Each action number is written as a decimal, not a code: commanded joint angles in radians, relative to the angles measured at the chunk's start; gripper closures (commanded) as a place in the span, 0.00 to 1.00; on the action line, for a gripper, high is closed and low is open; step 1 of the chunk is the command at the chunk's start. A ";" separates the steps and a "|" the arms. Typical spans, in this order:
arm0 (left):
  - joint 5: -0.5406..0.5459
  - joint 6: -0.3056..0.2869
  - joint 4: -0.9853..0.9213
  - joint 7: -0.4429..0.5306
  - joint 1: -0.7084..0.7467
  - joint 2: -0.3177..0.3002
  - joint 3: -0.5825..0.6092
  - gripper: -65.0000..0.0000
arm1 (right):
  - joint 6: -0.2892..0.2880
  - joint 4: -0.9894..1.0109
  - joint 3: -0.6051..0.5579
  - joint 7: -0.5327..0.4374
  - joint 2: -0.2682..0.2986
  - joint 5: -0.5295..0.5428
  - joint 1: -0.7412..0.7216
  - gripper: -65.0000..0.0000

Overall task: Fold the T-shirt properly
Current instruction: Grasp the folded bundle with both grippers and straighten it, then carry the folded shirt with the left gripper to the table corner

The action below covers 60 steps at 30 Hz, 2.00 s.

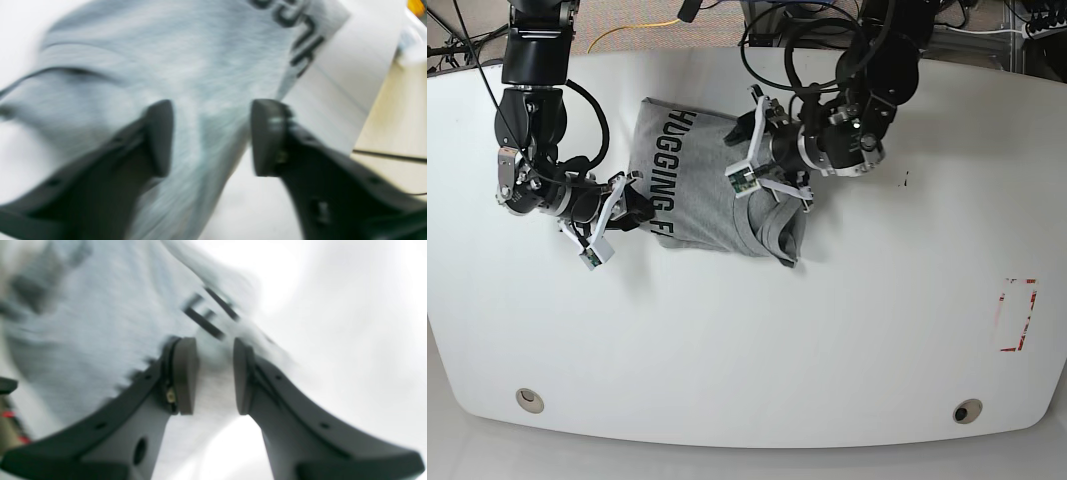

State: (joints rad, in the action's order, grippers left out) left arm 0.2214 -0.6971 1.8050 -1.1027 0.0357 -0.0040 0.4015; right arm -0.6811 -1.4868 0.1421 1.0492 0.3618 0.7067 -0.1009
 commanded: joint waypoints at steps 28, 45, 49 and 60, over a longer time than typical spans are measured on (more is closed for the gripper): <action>0.000 -0.001 -0.254 0.101 -0.245 -0.230 -0.069 0.60 | -0.017 -0.232 -0.135 -0.091 -0.068 -0.355 0.211 0.73; -0.044 -0.001 -0.027 0.066 -0.178 -0.141 -0.229 0.60 | 0.030 -0.325 -0.410 -0.051 -0.212 -0.345 0.218 0.73; -0.055 0.156 -0.014 0.071 -0.159 -0.080 -0.229 0.60 | 0.030 -0.361 -0.408 -0.051 -0.206 -0.345 0.215 0.73; -0.057 0.442 -0.017 0.220 -0.046 -0.004 -0.146 0.40 | -0.017 -0.404 -0.146 -0.002 -0.177 -0.344 0.220 0.73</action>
State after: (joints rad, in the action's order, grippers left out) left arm 0.1627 -0.2848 1.7699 -0.9253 -0.0017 -0.0116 0.2489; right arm -0.6636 -1.8729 -0.0734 1.0645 0.1814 0.3428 0.1322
